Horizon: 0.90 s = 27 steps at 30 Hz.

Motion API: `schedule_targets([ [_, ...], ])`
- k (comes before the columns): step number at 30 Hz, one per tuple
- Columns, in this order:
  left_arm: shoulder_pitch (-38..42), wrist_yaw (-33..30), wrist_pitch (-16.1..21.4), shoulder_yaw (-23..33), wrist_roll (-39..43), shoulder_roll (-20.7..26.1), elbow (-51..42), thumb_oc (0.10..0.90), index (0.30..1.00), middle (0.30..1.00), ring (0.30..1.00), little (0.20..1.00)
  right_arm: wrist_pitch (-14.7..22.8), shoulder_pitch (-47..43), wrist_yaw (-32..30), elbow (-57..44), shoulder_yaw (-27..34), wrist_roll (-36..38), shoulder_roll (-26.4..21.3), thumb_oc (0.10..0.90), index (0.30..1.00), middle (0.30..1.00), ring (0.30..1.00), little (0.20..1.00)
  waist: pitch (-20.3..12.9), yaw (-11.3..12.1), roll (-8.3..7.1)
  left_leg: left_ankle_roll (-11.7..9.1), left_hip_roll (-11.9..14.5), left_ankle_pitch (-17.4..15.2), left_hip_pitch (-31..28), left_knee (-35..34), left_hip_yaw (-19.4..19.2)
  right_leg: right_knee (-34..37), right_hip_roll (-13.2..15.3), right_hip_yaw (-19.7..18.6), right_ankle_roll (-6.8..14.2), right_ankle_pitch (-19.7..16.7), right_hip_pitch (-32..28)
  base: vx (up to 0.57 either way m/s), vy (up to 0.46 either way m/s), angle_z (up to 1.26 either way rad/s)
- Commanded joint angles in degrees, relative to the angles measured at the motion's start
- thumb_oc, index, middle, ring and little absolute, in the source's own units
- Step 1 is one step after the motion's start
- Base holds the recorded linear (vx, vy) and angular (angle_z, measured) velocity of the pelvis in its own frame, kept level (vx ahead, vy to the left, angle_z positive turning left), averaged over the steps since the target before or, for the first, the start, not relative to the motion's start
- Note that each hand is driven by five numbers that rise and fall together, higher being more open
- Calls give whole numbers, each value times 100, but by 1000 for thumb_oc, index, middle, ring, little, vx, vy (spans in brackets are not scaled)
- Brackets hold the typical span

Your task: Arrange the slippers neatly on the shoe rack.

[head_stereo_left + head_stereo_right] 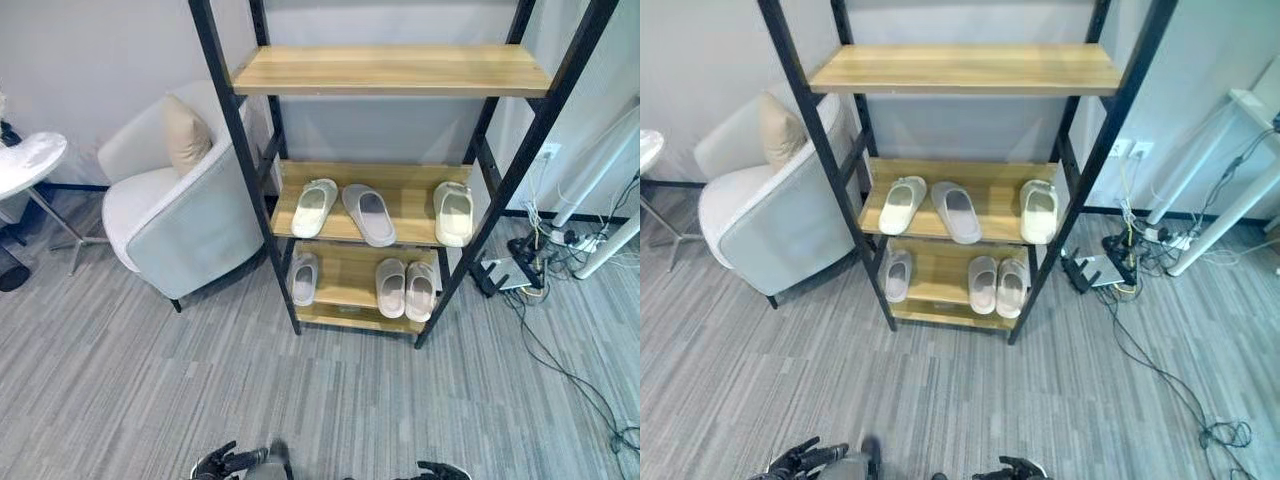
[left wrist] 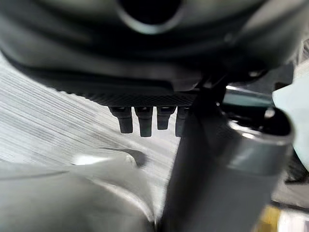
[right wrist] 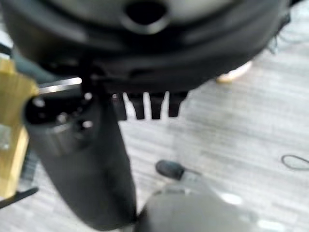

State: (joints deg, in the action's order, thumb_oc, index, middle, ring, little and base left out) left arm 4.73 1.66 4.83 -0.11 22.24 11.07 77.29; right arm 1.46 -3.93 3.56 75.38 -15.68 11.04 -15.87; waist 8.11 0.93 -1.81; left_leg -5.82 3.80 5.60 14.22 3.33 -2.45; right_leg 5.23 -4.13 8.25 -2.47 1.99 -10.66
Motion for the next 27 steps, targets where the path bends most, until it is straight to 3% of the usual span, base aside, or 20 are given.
schedule_targets([
  [1,-366,-73,19,-236,-196,190,305,800,900,900,900,900,328,501,27,-508,226,-13,-237,800,900,900,900,900,89,77,-73,217,19,-253,-369,409,61,-733,524,-300,549,739,131,150,121,-37],
  [5,-385,-76,-8,-90,-393,365,326,800,900,900,900,900,335,647,194,-903,285,220,-188,800,900,900,900,900,-83,-56,-319,380,-149,-596,-526,494,-200,-964,747,-542,779,655,276,175,181,-57],
  [8,-343,-88,31,-133,-390,413,208,800,900,900,900,900,375,701,242,-1141,353,375,-151,800,900,900,900,900,-119,-88,-359,479,-212,-733,-573,487,-302,-1170,821,-593,898,595,417,98,161,-13],
  [9,-319,-101,44,-155,-374,433,129,800,900,900,900,900,401,687,216,-1256,385,437,-152,800,900,900,900,900,-120,-99,-353,531,-224,-789,-598,475,-351,-1356,844,-617,967,567,537,34,248,-6],
  [11,-151,-214,120,-233,-324,539,-144,800,900,900,900,900,478,646,116,-2011,431,478,-158,800,900,900,900,900,92,-259,-235,704,-210,-925,-756,433,-507,-2588,1031,-563,1341,3,1385,-4,259,-30],
  [12,-148,-225,126,-234,-324,551,-157,800,900,900,900,900,495,693,84,-2221,432,432,-154,800,900,900,900,900,108,-300,-203,724,-225,-976,-858,410,-548,-2635,1139,-481,1367,-89,1472,24,116,-43],
  [16,-186,-228,139,-228,-410,519,-183,800,900,900,900,900,499,784,-15,-2772,396,169,-223,800,900,900,900,900,134,-388,-123,714,-232,-1090,-1080,344,-546,-2124,1349,-215,1240,-27,1588,105,28,-9],
  [17,-222,-217,172,-370,-550,506,-201,800,900,900,900,900,481,799,-34,-3256,293,-51,-390,800,900,900,900,900,122,-466,-155,701,-320,-1138,-1197,317,-546,-1478,1341,-200,1138,-75,1677,123,-26,2],
  [18,-238,-208,171,-359,-552,472,-186,800,900,900,900,900,483,844,-18,-3320,328,-1,-353,800,900,900,900,900,126,-513,-169,693,-362,-1167,-1215,362,-486,-1294,1331,-304,1171,-68,1569,122,-25,2],
  [27,-449,-264,46,-219,-1135,244,227,800,900,900,900,900,618,1168,-76,-4415,303,-339,-551,800,900,900,900,900,-141,-480,-173,648,-376,-1196,-1542,166,-468,-855,1130,-489,1095,-31,1044,31,-51,8],
])
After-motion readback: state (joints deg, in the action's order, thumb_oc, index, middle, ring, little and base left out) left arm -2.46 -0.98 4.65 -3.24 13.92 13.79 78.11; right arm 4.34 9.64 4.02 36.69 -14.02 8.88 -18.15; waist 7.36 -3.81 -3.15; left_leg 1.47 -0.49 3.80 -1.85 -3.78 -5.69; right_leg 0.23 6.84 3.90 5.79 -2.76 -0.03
